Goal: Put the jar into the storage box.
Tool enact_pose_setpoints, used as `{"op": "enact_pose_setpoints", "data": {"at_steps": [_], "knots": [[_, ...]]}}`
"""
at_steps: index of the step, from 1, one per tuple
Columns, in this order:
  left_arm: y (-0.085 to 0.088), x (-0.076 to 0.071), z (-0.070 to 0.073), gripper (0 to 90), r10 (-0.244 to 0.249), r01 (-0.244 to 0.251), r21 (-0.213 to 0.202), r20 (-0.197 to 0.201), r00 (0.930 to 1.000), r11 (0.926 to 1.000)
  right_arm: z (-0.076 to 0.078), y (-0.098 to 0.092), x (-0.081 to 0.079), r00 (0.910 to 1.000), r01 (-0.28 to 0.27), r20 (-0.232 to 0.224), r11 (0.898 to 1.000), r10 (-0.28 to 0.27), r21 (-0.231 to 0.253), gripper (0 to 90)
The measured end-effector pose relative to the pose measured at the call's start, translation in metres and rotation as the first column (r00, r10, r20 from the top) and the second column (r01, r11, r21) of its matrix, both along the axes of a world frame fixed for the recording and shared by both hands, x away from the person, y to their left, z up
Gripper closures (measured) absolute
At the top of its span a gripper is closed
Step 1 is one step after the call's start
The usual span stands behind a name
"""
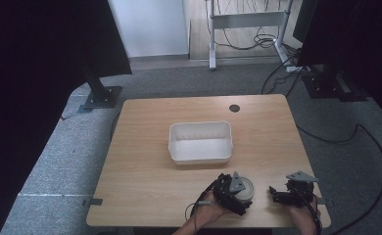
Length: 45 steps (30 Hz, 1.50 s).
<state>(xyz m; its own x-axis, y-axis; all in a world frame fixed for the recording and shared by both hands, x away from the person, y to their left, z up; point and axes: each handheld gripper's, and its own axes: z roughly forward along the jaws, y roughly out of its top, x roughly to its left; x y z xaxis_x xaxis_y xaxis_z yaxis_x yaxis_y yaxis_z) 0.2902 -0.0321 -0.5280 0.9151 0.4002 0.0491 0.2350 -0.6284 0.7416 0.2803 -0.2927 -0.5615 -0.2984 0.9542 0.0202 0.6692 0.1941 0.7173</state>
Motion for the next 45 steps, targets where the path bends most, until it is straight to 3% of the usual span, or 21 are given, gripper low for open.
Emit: {"op": "enact_pose_setpoints", "data": {"at_steps": [4, 31, 45], "knots": [[0.004, 0.001, 0.008, 9.6, 0.005, -0.005, -0.022, 0.010, 0.9999, 0.9997, 0.000, 0.000, 0.000, 1.0000, 0.000, 0.000, 1.000, 0.000, 0.000, 1.2], [0.044, 0.031, 0.042, 9.6, 0.048, -0.047, -0.015, 0.040, 0.9981, 0.9988, 0.000, 0.000, 0.000, 1.0000, 0.000, 0.000, 1.000, 0.000, -0.001, 1.1], [0.067, 0.051, 0.060, 9.7, 0.098, -0.097, -0.028, 0.040, 0.9943, 0.9948, 0.000, 0.000, 0.000, 1.0000, 0.001, 0.000, 1.000, -0.001, 0.000, 1.1]]}}
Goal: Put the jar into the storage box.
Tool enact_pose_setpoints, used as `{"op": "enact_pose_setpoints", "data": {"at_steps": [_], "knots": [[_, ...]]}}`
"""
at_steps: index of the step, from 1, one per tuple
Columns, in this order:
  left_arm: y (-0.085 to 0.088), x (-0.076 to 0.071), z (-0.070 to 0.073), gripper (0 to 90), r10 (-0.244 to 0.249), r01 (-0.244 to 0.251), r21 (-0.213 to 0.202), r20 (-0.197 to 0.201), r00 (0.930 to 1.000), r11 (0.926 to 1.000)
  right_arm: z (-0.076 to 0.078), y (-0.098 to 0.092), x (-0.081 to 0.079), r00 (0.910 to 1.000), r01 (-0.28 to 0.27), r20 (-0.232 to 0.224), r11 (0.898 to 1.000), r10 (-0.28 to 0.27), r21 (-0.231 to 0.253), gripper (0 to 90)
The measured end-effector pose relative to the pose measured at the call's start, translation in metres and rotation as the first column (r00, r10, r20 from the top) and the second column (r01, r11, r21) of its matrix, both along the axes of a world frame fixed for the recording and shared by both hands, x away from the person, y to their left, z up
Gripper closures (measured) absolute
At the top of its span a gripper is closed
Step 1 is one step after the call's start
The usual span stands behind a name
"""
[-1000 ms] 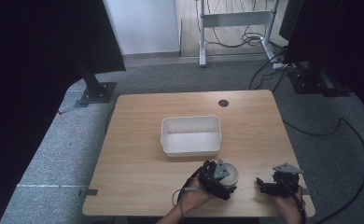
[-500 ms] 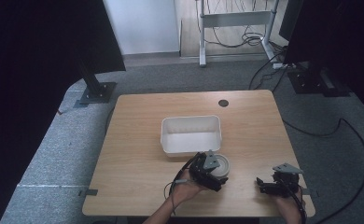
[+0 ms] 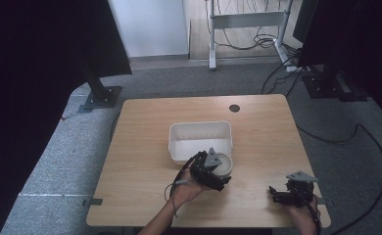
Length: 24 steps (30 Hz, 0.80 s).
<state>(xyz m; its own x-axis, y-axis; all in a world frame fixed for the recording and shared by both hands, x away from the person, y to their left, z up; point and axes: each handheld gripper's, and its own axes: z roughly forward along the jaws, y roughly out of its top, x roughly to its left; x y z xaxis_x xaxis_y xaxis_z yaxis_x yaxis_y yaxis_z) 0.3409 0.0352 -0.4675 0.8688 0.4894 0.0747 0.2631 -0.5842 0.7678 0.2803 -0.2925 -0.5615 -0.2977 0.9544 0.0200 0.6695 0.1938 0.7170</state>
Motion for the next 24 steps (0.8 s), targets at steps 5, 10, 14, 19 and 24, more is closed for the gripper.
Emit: {"op": "enact_pose_setpoints", "data": {"at_steps": [5, 10, 14, 19, 24], "knots": [[0.010, 0.009, 0.006, 9.7, 0.022, -0.022, -0.003, 0.003, 0.9997, 0.9997, 0.000, 0.000, 0.000, 1.0000, 0.000, 0.000, 1.000, 0.000, 0.000, 1.1], [0.018, 0.019, 0.011, 9.7, 0.049, -0.049, -0.005, 0.009, 0.9987, 0.9988, 0.000, 0.000, 0.000, 1.0000, 0.000, -0.001, 1.000, 0.000, 0.000, 1.1], [0.023, 0.026, 0.012, 9.7, 0.070, -0.070, 0.005, 0.020, 0.9973, 0.9975, 0.000, 0.000, 0.000, 1.0000, 0.000, -0.001, 1.000, 0.000, 0.000, 1.1], [0.028, 0.036, 0.011, 9.7, 0.100, -0.100, 0.010, 0.030, 0.9945, 0.9949, 0.000, 0.000, 0.000, 1.0000, 0.000, -0.001, 1.000, 0.000, 0.000, 1.1], [0.030, 0.045, 0.009, 9.7, 0.132, -0.132, 0.012, 0.039, 0.9905, 0.9912, 0.000, 0.000, 0.000, 1.0000, 0.000, 0.000, 1.000, 0.000, 0.000, 1.1]]}}
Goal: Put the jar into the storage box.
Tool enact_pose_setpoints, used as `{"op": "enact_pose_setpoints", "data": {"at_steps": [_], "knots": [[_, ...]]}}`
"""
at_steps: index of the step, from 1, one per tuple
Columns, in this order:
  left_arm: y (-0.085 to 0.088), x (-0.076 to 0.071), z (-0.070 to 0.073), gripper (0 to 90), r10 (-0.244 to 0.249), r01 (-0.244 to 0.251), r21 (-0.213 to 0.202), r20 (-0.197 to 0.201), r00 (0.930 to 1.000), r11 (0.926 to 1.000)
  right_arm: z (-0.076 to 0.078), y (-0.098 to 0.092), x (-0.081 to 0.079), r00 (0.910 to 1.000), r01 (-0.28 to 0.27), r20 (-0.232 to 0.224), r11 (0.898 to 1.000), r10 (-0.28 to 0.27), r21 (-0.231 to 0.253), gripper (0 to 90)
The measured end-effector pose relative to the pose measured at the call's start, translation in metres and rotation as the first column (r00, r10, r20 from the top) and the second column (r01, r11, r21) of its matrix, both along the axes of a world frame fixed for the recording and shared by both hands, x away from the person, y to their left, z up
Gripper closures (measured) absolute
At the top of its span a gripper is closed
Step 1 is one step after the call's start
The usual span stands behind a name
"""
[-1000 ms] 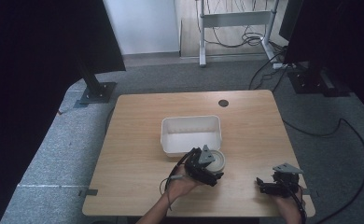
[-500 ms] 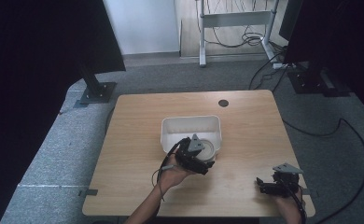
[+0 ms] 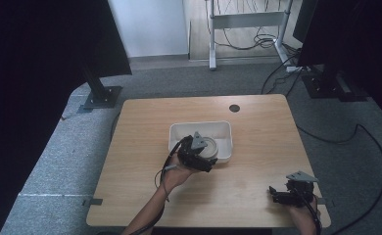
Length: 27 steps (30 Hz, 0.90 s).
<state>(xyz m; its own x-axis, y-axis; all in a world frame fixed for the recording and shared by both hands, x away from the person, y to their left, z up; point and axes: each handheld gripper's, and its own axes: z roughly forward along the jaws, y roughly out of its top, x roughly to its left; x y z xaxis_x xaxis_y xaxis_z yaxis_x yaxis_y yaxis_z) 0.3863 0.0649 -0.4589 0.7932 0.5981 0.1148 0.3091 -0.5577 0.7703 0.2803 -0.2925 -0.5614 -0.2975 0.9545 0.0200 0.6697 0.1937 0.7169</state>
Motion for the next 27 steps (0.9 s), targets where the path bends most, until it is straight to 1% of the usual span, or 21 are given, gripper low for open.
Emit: {"op": "enact_pose_setpoints", "data": {"at_steps": [6, 9, 11, 18, 21, 24, 27], "knots": [[-0.001, 0.011, -0.006, 9.7, 0.041, -0.041, 0.002, 0.009, 0.9991, 0.9992, 0.000, 0.000, 0.000, 1.0000, 0.000, 0.000, 1.000, 0.000, 0.000, 1.1], [0.000, 0.017, -0.010, 9.7, 0.068, -0.068, 0.008, 0.013, 0.9976, 0.9976, 0.000, 0.000, 0.000, 1.0000, 0.000, 0.000, 1.000, 0.000, 0.000, 1.1], [0.000, 0.021, -0.013, 9.7, 0.089, -0.089, 0.003, 0.013, 0.9959, 0.9960, 0.000, 0.000, 0.000, 1.0000, 0.000, 0.000, 1.000, 0.000, 0.000, 1.1], [0.002, 0.032, -0.024, 9.7, 0.159, -0.159, -0.001, 0.009, 0.9873, 0.9873, 0.000, 0.000, 0.000, 1.0000, 0.000, 0.000, 1.000, 0.000, 0.000, 1.1], [0.003, 0.035, -0.030, 9.7, 0.185, -0.185, -0.017, 0.003, 0.9827, 0.9826, 0.000, 0.000, 0.000, 1.0000, 0.000, 0.000, 1.000, 0.000, 0.000, 1.1], [0.003, 0.038, -0.035, 9.7, 0.206, -0.206, -0.017, 0.006, 0.9785, 0.9784, 0.000, 0.000, 0.000, 1.0000, 0.000, 0.000, 1.000, 0.000, 0.000, 1.2], [0.003, 0.040, -0.040, 9.7, 0.217, -0.217, -0.013, 0.007, 0.9761, 0.9761, 0.000, 0.000, 0.000, 1.0000, -0.001, 0.000, 1.000, 0.001, 0.001, 1.3]]}}
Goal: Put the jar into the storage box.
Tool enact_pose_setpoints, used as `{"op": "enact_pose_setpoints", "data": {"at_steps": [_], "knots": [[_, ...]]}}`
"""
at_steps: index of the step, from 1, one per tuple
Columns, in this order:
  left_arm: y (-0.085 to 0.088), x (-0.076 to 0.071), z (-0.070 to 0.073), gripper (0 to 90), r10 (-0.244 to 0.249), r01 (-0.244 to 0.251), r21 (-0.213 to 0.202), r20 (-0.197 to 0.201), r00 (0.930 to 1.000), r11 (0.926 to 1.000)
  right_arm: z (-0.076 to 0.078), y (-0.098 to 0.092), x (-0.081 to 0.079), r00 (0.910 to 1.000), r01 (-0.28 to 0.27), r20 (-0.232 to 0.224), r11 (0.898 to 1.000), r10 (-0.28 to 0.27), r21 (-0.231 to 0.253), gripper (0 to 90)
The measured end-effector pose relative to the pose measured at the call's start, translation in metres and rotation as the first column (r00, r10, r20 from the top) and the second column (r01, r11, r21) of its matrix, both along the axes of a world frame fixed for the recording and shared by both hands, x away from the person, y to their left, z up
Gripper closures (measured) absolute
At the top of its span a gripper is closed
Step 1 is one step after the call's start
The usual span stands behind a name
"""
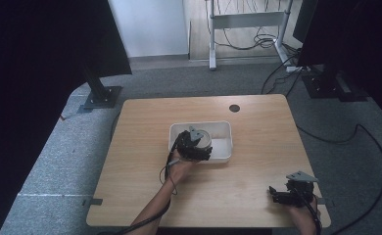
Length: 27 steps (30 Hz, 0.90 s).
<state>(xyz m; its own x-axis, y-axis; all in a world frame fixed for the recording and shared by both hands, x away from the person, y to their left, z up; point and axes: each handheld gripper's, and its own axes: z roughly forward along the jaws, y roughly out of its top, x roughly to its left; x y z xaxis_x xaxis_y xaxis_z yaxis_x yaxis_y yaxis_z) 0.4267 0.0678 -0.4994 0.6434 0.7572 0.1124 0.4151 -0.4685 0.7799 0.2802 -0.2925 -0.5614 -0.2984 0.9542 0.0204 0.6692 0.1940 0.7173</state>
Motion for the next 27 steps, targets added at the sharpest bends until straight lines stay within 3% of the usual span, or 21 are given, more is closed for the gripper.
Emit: {"op": "enact_pose_setpoints", "data": {"at_steps": [17, 24, 27], "knots": [[-0.007, 0.008, -0.023, 9.7, 0.033, -0.033, 0.026, -0.038, 0.9987, 0.9991, 0.000, 0.000, 0.000, 1.0000, -0.001, 0.000, 1.000, 0.001, 0.001, 1.4], [-0.006, 0.009, -0.023, 9.6, 0.059, -0.058, 0.006, -0.054, 0.9968, 0.9983, 0.000, 0.000, 0.000, 1.0000, -0.002, 0.000, 1.000, 0.002, 0.000, 1.5], [-0.005, 0.011, -0.023, 9.6, 0.068, -0.069, -0.008, -0.079, 0.9946, 0.9976, 0.000, 0.000, 0.000, 1.0000, -0.002, 0.001, 1.000, 0.002, 0.000, 1.5]]}}
